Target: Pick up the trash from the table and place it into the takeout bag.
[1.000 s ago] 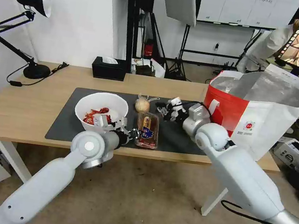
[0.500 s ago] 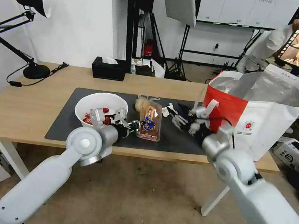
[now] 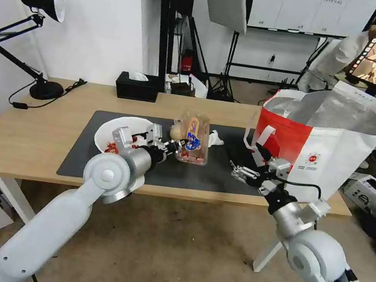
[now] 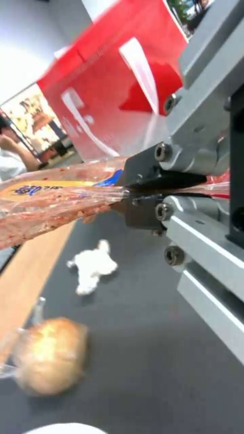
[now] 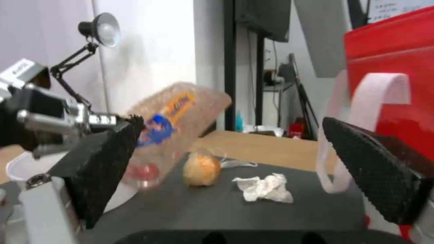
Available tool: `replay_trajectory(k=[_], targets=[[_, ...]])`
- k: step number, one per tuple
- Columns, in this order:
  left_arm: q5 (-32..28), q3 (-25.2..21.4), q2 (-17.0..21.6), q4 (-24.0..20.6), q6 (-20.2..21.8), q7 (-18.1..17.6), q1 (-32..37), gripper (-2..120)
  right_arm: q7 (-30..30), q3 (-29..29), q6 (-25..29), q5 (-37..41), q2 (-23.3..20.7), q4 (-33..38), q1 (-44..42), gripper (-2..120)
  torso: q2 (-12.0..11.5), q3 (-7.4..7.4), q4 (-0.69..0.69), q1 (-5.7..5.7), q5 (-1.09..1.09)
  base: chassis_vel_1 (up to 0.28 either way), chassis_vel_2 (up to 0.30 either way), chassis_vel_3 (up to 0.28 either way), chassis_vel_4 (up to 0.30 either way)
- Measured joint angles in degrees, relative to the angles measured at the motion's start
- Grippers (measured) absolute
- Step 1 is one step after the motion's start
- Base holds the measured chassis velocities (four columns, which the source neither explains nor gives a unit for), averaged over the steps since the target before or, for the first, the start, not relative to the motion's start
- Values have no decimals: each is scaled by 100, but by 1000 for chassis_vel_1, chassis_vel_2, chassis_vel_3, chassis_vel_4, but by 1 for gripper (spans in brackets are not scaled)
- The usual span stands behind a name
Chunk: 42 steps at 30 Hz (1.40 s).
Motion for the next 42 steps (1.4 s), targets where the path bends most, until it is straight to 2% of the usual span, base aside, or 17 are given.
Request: replay_trajectory(k=[7, 14, 19, 25, 28, 31, 35, 37, 38, 41, 42], targets=[[158, -26, 146, -85, -225, 281, -78, 1, -10, 183, 327, -361, 275, 133, -518, 100, 0, 0, 0, 0, -1, 0, 0, 0, 0], [400, 51, 243, -59, -713, 611, -271, 1, -12, 219, 640, -880, 607, 157, -1105, 100, 0, 0, 0, 0, -1, 0, 0, 0, 0], [507, 212, 263, 103, -1090, 961, -639, 1, -13, 204, 818, -1305, 888, 149, -1604, 100, 0, 0, 0, 0, -1, 0, 0, 0, 0], [584, 518, 206, 288, -1246, 1163, -1138, 1, -14, 166, 958, -1720, 1097, 142, -1974, 100, 0, 0, 1, 1, 0, 0, 0, 0, 0], [615, 772, 71, 447, -1270, 1173, -1493, 1, -6, 165, 1019, -1982, 1214, 159, -2196, 100, 0, 0, 1, 1, -1, 0, 0, 0, 0], [671, 1149, -270, 831, -1318, 1159, -2021, 1, 42, 170, 1082, -2256, 1357, 201, -2453, 100, 0, 1, 0, 1, 0, 0, 0, 0, 0], [727, 1375, -531, 1138, -1344, 1139, -2332, 1, 56, 177, 1123, -2396, 1442, 234, -2586, 100, 0, 1, 0, 1, 1, 0, 0, 0, 0], [821, 1645, -906, 1551, -1367, 1113, -2671, 1, 58, 192, 1161, -2538, 1521, 270, -2693, 100, -1, 1, 0, 1, 0, 0, 0, 0, 0], [821, 1645, -906, 1551, -1367, 1113, -2671, 1, 58, 192, 1161, -2538, 1521, 270, -2693, 100, -1, 1, 0, 1, 0, 0, 0, 0, 0], [986, 2035, -1440, 2066, -1445, 995, -3061, 1, 58, 190, 1170, -2674, 1589, 286, -2766, 100, 0, 1, -1, 1, 2, 0, 0, 0, 0], [986, 2035, -1440, 2066, -1445, 995, -3061, 1, 58, 190, 1170, -2674, 1589, 286, -2766, 100, 0, 1, -1, 1, 2, 0, 0, 0, 0]])
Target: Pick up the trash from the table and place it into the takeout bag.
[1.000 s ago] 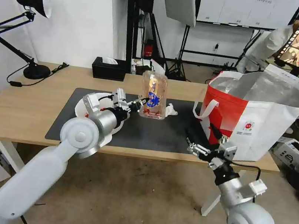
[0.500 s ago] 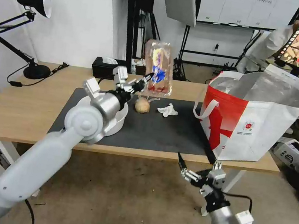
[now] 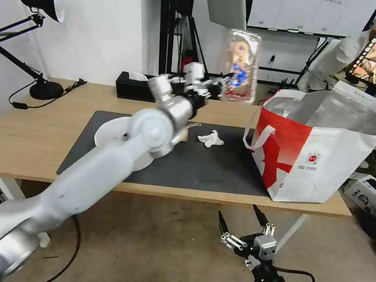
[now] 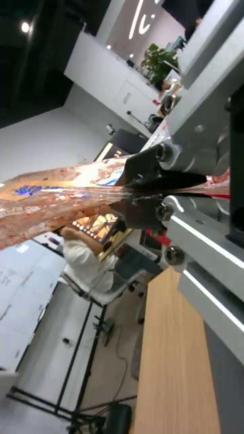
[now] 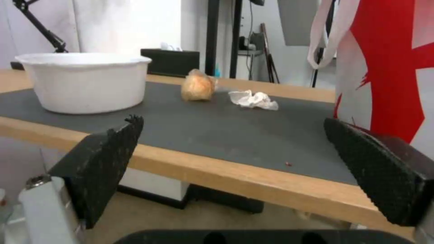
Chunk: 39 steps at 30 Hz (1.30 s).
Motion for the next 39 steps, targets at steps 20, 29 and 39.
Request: replay_trajectory(k=[20, 29, 39], targets=[[1233, 1138, -1295, 1521, -211, -178, -844, 1, -40, -316, 27, -341, 157, -185, -32, 100, 0, 0, 2, 0, -2, 0, 0, 0, 0], [2106, 1480, -1230, 1556, -192, 345, -879, 1, -39, -333, 11, -336, 147, -224, -26, 100, 0, 0, 1, 0, -2, 0, 0, 0, 0], [2069, 1512, -1264, 1614, -172, 528, -963, 1, -34, -349, 0, -337, 126, -263, 7, 100, 0, 0, 0, 0, -2, 0, 0, 0, 0]])
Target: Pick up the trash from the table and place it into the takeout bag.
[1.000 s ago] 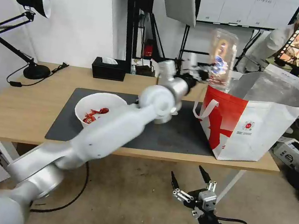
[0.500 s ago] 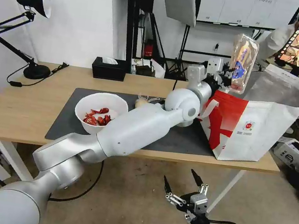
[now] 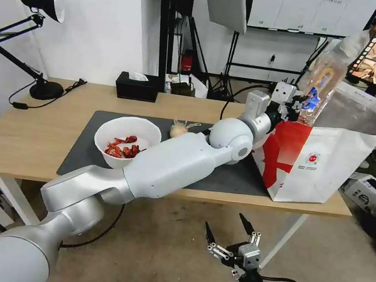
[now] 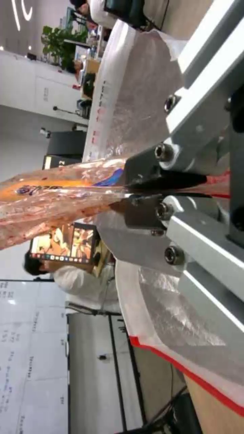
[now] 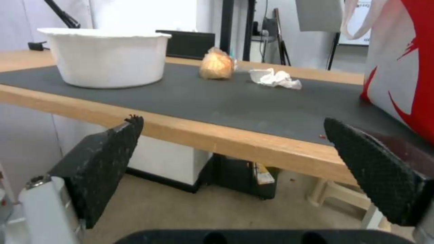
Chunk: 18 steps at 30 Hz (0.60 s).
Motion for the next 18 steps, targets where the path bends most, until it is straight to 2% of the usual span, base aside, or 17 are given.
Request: replay_trajectory(k=[7, 8, 9, 12, 13, 15, 16, 18], targets=[[-7, 5, 66, -37, -1, -38, 87, 1, 0, -1, -6, 2, -11, -31, -1, 100, 0, 0, 1, 0, 0, 0, 0, 0, 0], [-20, 0, 66, -37, -5, -69, 87, 6, 0, -3, -8, 2, -12, -36, 0, 100, 0, 0, 0, 0, 0, 0, 0, 0, 0], [-20, 0, 66, -37, -5, -69, 87, 6, 0, -3, -8, 2, -12, -36, 0, 100, 0, 0, 0, 0, 0, 0, 0, 0, 0], [-188, -44, 73, -72, -5, -140, 55, 22, 0, -26, -12, 2, -12, -43, 11, 100, 0, 0, 1, 0, 0, 0, 0, 0, 0], [-188, -44, 73, -72, -5, -140, 55, 22, 0, -26, -12, 2, -12, -43, 11, 100, 0, 0, 1, 0, 0, 0, 0, 0, 0], [-342, -54, 81, -126, 9, -155, 47, 33, 1, -33, -14, 3, -12, -49, 13, 100, 0, 0, 0, 0, 0, 0, 0, 0, 0], [-342, -54, 81, -126, 9, -155, 47, 33, 1, -33, -14, 3, -12, -49, 13, 100, 0, 0, 0, 0, 0, 0, 0, 0, 0], [-460, -62, 87, -166, 21, -160, 47, 42, 3, -37, -16, 4, -11, -60, 19, 100, 0, 0, 0, 0, 0, 0, 0, 0, 0]])
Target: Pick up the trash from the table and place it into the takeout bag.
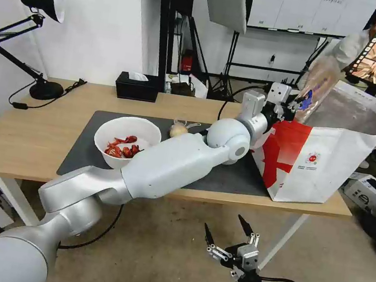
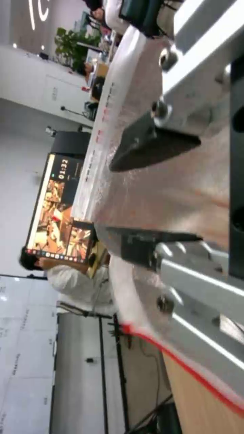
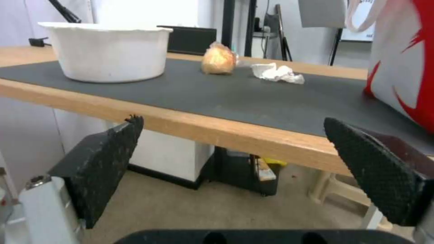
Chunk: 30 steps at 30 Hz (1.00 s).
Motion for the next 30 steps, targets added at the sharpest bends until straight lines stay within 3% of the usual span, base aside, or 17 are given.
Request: replay_trajectory(k=[8, 10, 12, 14, 24, 30], targets=[[-151, -65, 14, -75, 5, -15, 14, 67, 1, -1, -9, 6, -6, -26, 7, 100, 0, 0, 0, 0, 0, 0, 0, 0, 0], [-194, -80, 16, -96, 6, -16, 12, 80, 1, -1, -10, 9, -7, -42, 8, 100, 0, 0, 0, 0, 0, 0, 0, 0, 0], [-197, -82, 14, -102, 6, -18, 12, 83, 1, -1, -11, 10, -7, -52, 8, 100, 0, 0, 0, 0, 0, 0, 0, 0, 0], [-197, -90, 10, -124, 6, -31, 27, 95, 1, 0, -12, 13, -5, -61, 19, 100, 0, 0, 0, 0, 0, 0, 0, 0, 0], [-264, -156, 280, -485, 178, -313, 135, 100, 3, 4, -15, 25, -6, -21, 20, 100, 0, 0, 0, 0, 0, 0, 0, 0, 0], [-96, -142, 767, -827, -211, -382, 260, 100, 11, 16, -15, 35, -6, 23, 23, 100, 0, 0, 0, 0, -1, 0, 0, 0, 0]])
